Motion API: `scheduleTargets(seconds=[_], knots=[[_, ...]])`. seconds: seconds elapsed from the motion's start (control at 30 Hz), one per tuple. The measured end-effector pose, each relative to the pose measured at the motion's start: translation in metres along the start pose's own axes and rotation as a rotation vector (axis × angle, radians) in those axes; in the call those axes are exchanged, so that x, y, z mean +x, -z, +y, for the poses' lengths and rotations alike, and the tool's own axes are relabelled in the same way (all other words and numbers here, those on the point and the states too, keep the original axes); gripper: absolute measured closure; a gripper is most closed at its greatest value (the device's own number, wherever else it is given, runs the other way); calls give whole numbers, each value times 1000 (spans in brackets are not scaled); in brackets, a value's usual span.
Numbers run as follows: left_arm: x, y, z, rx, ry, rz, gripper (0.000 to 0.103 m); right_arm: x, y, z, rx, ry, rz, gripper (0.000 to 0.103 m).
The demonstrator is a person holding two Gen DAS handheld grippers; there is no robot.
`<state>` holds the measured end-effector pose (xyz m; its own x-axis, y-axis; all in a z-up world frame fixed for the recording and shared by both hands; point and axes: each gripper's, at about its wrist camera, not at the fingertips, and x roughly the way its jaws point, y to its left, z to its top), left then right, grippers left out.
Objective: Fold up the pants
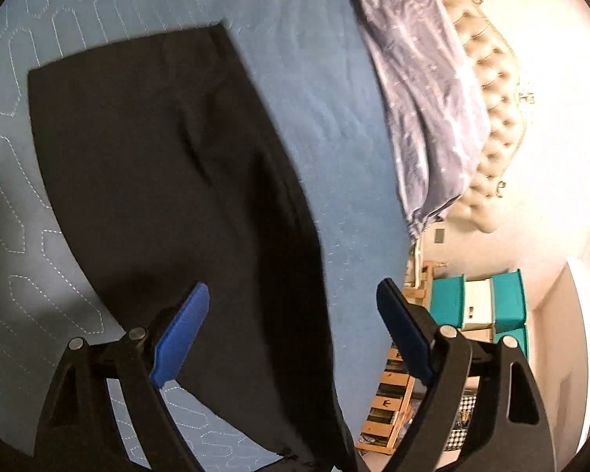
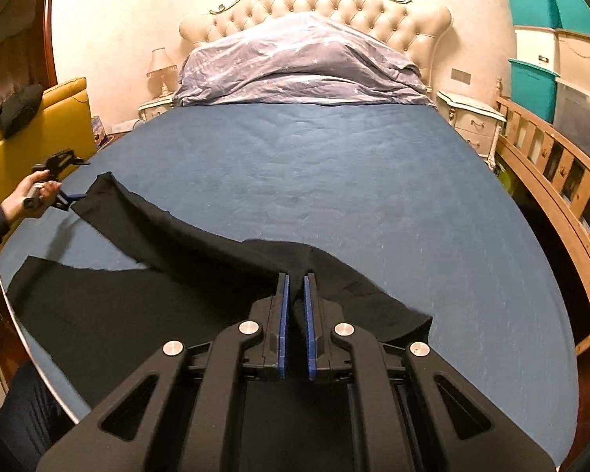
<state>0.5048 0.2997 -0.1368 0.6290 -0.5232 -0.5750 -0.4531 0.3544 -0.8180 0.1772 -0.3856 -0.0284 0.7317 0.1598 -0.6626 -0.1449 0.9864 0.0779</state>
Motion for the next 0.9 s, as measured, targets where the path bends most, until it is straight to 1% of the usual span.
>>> scheduleTargets(seconds=[0.07,0.13,0.17,0.2,0.23,0.27,0.3,0.4,0.47,0.5,0.53,0.57,0.6,0.63,0.7,0.77,0.83,0.87,0.9], knots=[[3,-3,5,-4,-12,6,17,-10,13,4,10,10,6,96],[2,-4,11,-21,-8,-2,17,-18,27,3,33,8,14,96],[-2,-1,16,-22,-8,-2,26,-20,30,0,49,2,17,96],[-4,2,21,-16,-18,3,49,-20,31,-3,58,-3,21,96],[-8,5,26,-15,-38,6,63,-20,37,-6,66,1,30,96],[-14,9,33,-19,-75,6,96,-20,39,-9,76,4,34,96],[-24,15,40,-21,-97,1,102,-21,43,-12,86,2,37,96],[-66,38,57,-17,-47,-19,102,-25,53,-20,101,3,43,96],[-92,56,64,15,-33,-28,102,-28,61,-27,122,-5,48,96],[-107,66,68,19,-20,-38,102,-32,67,-28,120,0,51,96],[-127,83,73,17,12,-50,102,-34,72,-30,123,-2,55,96],[-143,97,76,34,24,-63,102,-36,78,-33,133,-9,61,96],[-157,111,80,54,18,-75,102,-36,85,-37,143,-12,71,96],[-176,132,90,68,13,-91,102,-37,92,-40,148,-8,82,96],[-196,160,110,61,17,-100,102,-33,114,-49,174,-15,115,96],[-209,190,138,65,-39,-107,102,-26,132,-55,206,-13,156,96],[-214,213,168,27,-47,-89,102,-17,148,-62,266,-29,198,95],[-214,219,178,19,-48,-80,102,-14,155,-66,309,-31,210,90],[-214,224,187,18,-54,-75,101,-15,159,-68,338,-22,209,79]])
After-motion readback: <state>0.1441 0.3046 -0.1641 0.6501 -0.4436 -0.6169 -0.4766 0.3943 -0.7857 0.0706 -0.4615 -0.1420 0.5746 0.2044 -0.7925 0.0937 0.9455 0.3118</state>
